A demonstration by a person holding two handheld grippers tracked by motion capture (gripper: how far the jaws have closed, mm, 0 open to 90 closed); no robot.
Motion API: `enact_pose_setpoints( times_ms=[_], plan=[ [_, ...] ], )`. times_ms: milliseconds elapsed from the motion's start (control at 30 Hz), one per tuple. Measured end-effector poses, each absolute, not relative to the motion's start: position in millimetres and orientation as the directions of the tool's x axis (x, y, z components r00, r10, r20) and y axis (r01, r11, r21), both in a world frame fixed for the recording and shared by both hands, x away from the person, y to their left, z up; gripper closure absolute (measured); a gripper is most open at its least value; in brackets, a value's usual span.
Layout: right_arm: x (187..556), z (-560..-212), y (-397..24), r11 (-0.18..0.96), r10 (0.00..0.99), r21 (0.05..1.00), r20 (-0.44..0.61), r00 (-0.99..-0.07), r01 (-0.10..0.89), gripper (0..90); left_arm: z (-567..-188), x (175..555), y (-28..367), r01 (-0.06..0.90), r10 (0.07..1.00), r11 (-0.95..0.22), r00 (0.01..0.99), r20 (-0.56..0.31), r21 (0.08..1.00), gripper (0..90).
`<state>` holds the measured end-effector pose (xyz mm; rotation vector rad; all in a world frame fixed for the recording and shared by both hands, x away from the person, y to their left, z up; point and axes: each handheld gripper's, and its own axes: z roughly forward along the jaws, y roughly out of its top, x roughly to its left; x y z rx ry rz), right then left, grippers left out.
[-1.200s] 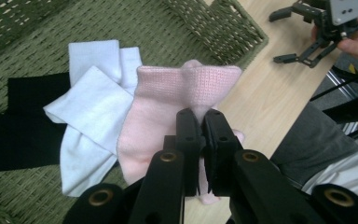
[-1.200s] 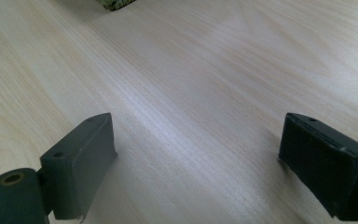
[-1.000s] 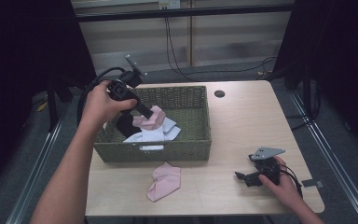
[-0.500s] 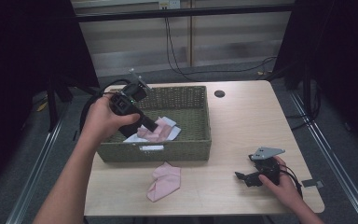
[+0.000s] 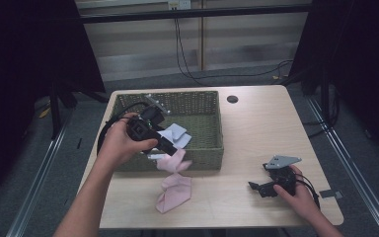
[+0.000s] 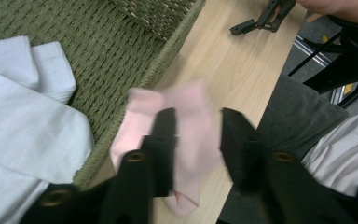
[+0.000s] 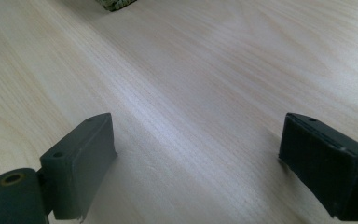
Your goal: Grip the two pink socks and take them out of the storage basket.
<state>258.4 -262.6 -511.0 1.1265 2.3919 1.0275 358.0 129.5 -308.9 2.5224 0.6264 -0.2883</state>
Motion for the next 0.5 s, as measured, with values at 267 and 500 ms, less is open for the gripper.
enact_pose_setpoints(
  times_ms=[267, 500],
  plan=[
    [258.5, -511.0, -262.4, 0.436, 0.762, 0.716, 0.028, -0.647, 0.545, 9.8, -334.6, 346.6, 142.3, 0.502, 0.421, -0.74, 0.865, -0.274, 0.448, 51.5],
    [258.5, -511.0, -262.4, 0.436, 0.762, 0.716, 0.028, -0.646, 0.545, 9.8, -355.7, 335.5, 154.8, 0.508, 0.456, -0.728, 0.86, -0.228, 0.46, 46.2]
  ],
)
